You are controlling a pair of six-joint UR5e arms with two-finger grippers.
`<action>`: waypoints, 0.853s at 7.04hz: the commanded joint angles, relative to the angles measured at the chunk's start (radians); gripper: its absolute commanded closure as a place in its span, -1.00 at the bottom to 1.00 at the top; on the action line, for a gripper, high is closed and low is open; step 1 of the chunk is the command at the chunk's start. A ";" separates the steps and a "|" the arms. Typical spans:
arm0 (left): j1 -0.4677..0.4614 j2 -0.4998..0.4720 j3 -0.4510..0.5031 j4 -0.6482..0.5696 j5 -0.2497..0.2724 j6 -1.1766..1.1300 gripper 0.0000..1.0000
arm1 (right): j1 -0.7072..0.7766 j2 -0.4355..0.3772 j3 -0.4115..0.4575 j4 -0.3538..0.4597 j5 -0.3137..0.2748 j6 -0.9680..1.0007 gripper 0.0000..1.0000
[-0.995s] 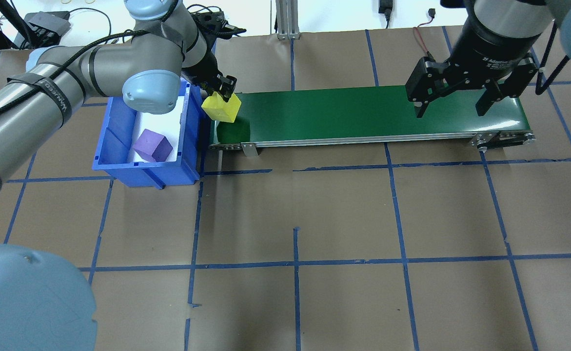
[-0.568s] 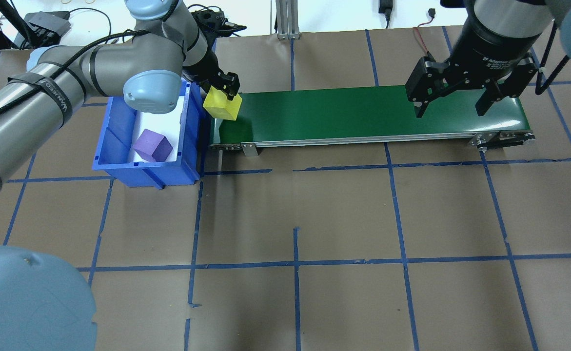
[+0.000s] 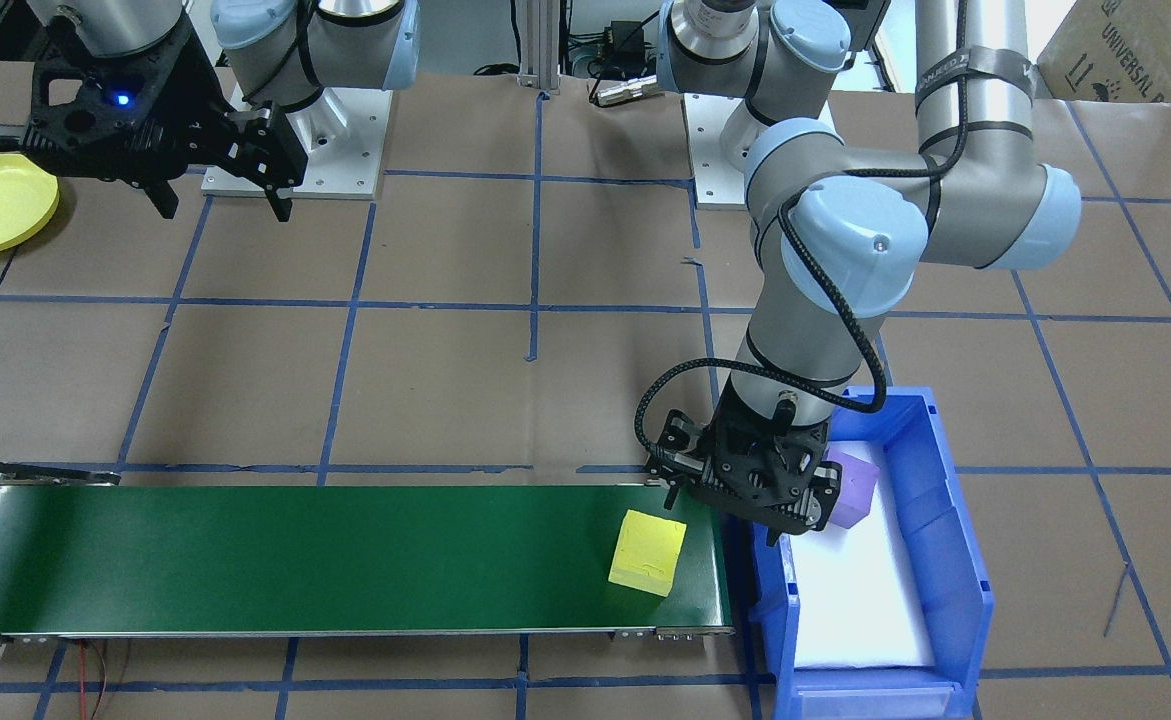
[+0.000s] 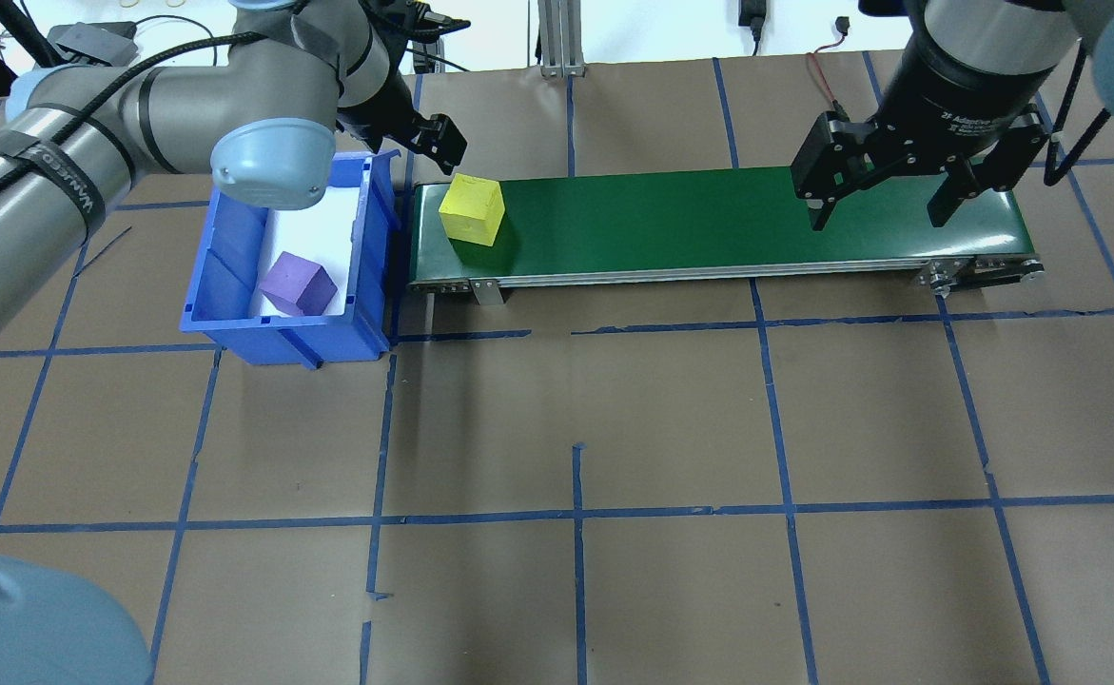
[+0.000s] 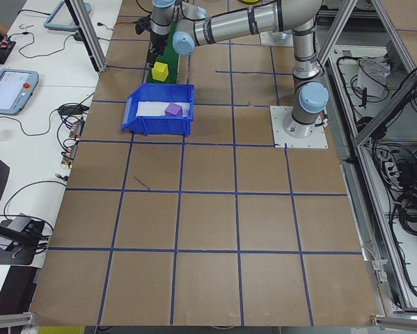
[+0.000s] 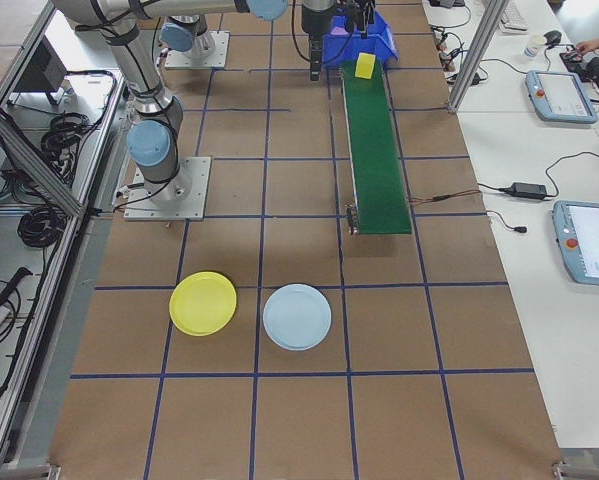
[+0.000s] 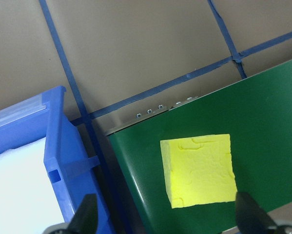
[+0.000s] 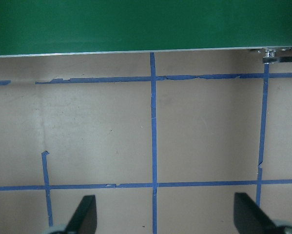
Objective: Move block left to right into plate
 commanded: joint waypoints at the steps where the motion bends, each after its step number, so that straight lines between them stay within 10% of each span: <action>1: 0.039 0.076 0.071 -0.151 0.080 0.008 -1.00 | 0.000 0.000 0.001 0.000 0.000 0.000 -1.00; 6: 0.261 0.089 -0.101 -0.158 0.087 0.313 -1.00 | -0.002 0.000 0.001 -0.002 0.005 0.000 -1.00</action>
